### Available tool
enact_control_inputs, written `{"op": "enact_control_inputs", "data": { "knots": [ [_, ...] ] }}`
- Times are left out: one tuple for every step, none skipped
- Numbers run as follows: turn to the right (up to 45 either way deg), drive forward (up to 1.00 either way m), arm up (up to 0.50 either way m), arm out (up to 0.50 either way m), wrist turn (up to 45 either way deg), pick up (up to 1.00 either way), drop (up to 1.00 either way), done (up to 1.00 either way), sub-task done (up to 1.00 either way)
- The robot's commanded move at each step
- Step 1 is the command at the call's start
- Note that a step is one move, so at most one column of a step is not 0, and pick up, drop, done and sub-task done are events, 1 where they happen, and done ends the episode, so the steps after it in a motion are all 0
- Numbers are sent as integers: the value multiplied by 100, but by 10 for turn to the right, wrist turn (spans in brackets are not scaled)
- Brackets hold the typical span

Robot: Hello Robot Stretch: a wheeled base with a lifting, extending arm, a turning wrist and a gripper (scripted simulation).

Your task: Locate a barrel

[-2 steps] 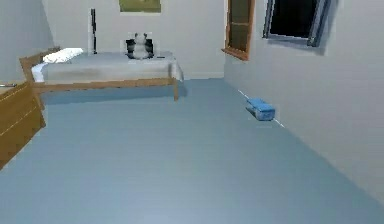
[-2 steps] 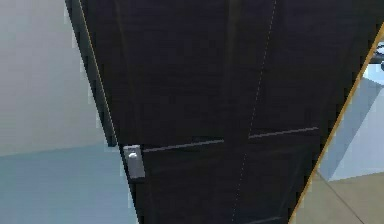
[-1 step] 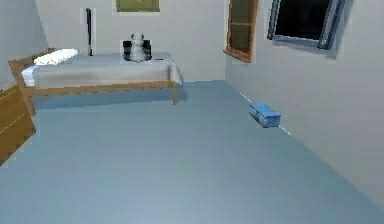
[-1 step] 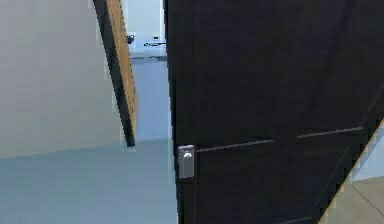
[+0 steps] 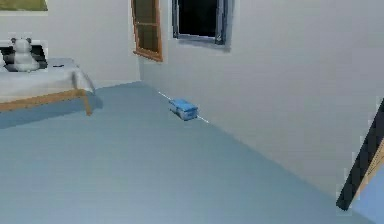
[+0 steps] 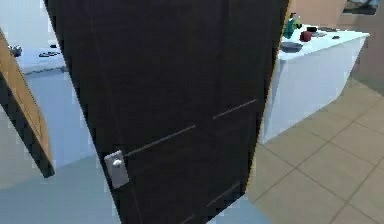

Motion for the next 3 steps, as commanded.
{"op": "enact_control_inputs", "data": {
  "knots": [
    [0,50,0,0,0,0,0,0,0],
    [450,0,0,0,0,0,0,0,0],
    [150,0,0,0,0,0,0,0,0]
  ]
}}
